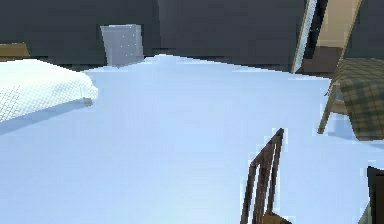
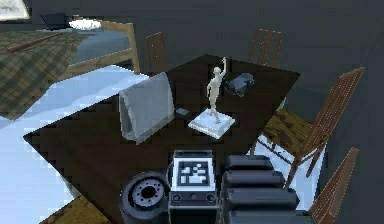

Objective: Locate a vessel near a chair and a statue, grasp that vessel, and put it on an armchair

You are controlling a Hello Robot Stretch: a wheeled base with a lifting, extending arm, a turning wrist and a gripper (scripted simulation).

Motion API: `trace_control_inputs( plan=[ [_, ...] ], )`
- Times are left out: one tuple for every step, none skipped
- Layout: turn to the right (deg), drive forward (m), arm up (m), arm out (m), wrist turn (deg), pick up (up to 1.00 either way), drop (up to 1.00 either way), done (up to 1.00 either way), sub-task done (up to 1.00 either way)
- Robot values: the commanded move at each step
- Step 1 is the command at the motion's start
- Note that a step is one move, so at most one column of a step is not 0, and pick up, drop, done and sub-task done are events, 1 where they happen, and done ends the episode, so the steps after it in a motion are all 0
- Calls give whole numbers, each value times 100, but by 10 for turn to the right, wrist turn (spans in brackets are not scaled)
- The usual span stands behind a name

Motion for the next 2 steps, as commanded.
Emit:
trace_control_inputs(
  plan=[
    [-210,0,0,0,0,0,0,0,0],
    [-30,0,0,0,0,0,0,0,0]
  ],
)
